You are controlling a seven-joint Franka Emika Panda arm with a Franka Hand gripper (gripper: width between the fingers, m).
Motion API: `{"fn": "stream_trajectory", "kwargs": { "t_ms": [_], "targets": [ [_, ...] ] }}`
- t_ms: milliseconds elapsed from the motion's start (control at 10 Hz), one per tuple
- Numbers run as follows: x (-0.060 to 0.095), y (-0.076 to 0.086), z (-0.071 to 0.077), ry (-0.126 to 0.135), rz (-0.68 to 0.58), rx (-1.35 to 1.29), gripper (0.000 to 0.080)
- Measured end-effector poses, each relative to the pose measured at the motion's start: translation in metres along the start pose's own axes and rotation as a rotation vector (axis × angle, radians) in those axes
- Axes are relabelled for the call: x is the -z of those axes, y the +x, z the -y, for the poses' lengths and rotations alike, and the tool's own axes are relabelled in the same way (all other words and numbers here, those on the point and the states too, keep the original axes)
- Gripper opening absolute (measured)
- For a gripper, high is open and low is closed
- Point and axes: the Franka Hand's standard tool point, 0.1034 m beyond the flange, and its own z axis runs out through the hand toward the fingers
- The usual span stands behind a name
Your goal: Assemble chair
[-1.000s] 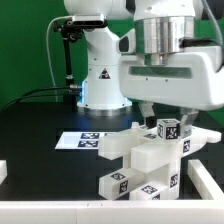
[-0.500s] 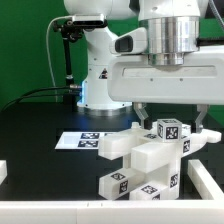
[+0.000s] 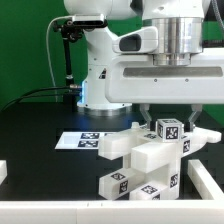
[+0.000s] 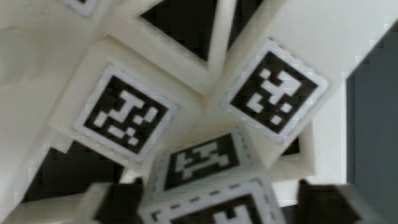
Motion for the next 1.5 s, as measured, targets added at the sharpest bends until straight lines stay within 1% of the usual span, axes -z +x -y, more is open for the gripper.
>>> {"fn": "stream_trajectory", "kwargs": {
  "t_ms": [100, 700, 800, 1200, 1400, 1500],
  "targets": [
    [0.0, 0.0, 0.0001, 0.0, 0.0, -0.072, 0.0282],
    [-0.0002, -0.0001, 0.0001, 0.003, 0.002, -0.444, 0.0282],
    [-0.0004, 0.0006, -0.0016, 0.009, 0.003, -0.55, 0.0284],
    [-0.0008, 0.0016, -0.0009, 0.042, 0.014, -0.978, 0.0284],
    [-0.0005, 0.0022, 0.0001, 0.059, 0.026, -1.121, 0.0284],
    [-0.0005, 0.0022, 0.0002, 0.059, 0.026, -1.105, 0.0284]
  ]
}}
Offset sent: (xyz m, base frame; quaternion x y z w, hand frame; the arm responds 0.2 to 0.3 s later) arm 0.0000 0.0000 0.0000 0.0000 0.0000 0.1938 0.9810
